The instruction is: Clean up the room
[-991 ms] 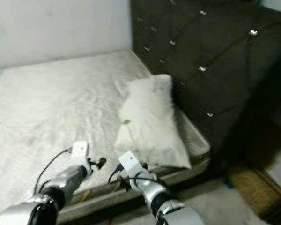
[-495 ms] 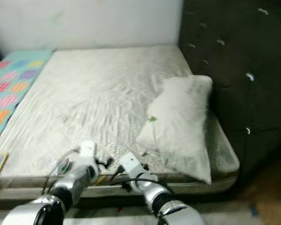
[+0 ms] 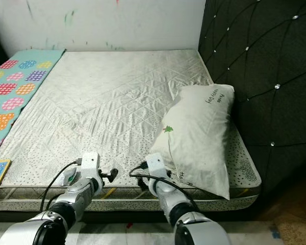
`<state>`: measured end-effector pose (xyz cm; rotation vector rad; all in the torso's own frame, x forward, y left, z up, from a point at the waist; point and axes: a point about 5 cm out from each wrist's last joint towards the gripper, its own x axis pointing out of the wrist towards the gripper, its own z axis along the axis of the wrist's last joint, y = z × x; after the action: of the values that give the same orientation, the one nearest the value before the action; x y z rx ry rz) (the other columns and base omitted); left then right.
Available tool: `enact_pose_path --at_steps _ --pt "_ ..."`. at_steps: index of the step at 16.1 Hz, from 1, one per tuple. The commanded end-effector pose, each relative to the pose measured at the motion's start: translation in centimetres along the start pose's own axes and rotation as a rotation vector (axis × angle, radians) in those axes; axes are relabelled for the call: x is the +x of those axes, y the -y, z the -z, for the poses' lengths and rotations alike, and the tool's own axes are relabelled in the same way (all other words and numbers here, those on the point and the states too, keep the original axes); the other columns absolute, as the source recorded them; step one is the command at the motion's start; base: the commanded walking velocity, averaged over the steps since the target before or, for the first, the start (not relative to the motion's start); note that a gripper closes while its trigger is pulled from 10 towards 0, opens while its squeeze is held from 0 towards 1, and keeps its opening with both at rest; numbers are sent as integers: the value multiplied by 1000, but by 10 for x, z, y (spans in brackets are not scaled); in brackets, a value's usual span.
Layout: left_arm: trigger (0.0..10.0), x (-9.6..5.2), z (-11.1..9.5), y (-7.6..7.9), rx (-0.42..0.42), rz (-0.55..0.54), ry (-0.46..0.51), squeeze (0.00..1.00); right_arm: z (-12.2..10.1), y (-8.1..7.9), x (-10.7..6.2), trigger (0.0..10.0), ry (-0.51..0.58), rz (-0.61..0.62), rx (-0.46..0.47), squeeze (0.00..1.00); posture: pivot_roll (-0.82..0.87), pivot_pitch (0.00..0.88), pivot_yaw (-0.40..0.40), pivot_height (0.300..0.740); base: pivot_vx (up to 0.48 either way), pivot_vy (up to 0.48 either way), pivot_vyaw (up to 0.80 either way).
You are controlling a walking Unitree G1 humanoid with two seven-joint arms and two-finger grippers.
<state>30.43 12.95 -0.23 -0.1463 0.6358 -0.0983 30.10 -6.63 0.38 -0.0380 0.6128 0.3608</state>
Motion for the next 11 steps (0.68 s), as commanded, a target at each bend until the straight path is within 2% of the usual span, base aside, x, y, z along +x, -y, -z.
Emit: enact_pose_path --at_steps 1,2,3,4,5,6,7,8,9,11 --pt "10000 2 -24 0 -16 19 92 0 -24 0 2 10000 94 -6 18 0 -115 0 16 740 0 0 0" --pt "10000 2 -38 -3 -90 39 159 0 -35 5 2 10000 153 10 14 0 -117 0 17 740 0 0 0" --pt "10000 0 -50 -8 -117 60 226 0 -44 12 0 10000 202 18 11 0 -115 0 14 740 0 0 0" --pt "10000 -4 -62 -16 -43 90 312 0 -49 24 -3 10000 247 1 56 0 -110 0 9 740 0 0 0" --pt "10000 -11 -69 -31 -33 72 388 0 -56 45 -9 10000 308 21 112 0 -102 0 8 740 0 0 0" --pt "10000 -16 -64 -41 -23 41 413 0 -60 56 -13 10000 344 48 105 0 -100 0 8 740 0 0 0" --pt "10000 -19 -59 -45 -8 31 416 0 -62 59 -15 10000 371 47 125 0 -100 0 6 740 0 0 0" --pt "10000 -20 -54 -47 -28 28 415 0 -65 61 -16 10000 392 52 129 0 -100 0 6 740 0 0 0" --pt "10000 -25 -46 -50 -59 20 412 0 -70 63 -19 10000 432 64 79 0 -93 0 -4 740 0 0 0" --pt "10000 -31 -49 -52 -60 2 456 0 -70 64 -22 10000 450 70 38 0 -91 0 -12 740 0 0 0"
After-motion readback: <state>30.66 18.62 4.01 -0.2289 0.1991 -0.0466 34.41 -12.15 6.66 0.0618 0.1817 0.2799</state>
